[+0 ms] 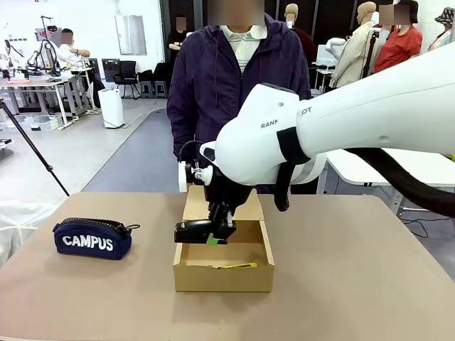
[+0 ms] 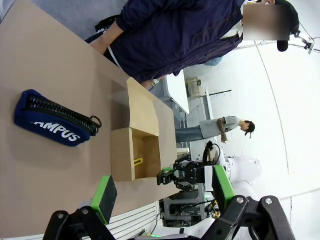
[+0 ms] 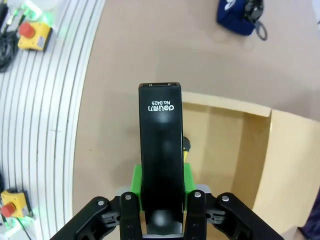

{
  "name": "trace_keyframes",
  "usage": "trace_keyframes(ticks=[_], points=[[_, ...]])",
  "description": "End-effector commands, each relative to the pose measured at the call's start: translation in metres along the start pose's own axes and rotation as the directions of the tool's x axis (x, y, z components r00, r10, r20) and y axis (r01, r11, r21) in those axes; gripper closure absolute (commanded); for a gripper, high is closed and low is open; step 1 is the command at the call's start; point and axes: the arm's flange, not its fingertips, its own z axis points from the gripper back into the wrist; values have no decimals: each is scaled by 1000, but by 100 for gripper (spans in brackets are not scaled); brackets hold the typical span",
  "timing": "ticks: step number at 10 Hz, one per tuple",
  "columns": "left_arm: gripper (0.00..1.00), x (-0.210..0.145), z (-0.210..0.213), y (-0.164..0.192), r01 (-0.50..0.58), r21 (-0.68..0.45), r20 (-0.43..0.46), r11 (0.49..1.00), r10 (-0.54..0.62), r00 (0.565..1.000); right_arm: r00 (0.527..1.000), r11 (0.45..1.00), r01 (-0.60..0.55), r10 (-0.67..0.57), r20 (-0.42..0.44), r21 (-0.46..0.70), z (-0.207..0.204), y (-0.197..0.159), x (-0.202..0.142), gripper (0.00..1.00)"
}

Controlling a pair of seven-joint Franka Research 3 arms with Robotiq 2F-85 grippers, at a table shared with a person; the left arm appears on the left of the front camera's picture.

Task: Pack the items into the box.
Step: Pick up the item specified by the human and place it in the Mailer Box.

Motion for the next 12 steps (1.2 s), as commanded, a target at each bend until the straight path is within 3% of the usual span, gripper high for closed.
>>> trace_keyframes(ticks=[1,5,8,10,12], points=[[0,0,0,-1,0,-20,7,1000,0,1000,1000,1000,4,-4,-2,11,8,-9,-15,100],[0,0,0,-1,0,-20,7,1000,0,1000,995,996,84,-84,-52,-5,-1,-12,-28,100],[0,0,0,-1,0,-20,7,1000,0,1000,985,986,165,-166,-50,-25,-45,-17,-42,100],[0,0,0,-1,0,-20,7,1000,0,1000,972,977,213,-215,-93,-25,-73,-19,-54,100],[0,0,0,-1,0,-20,7,1000,0,1000,967,971,236,-237,-93,-20,-80,-19,-57,100]])
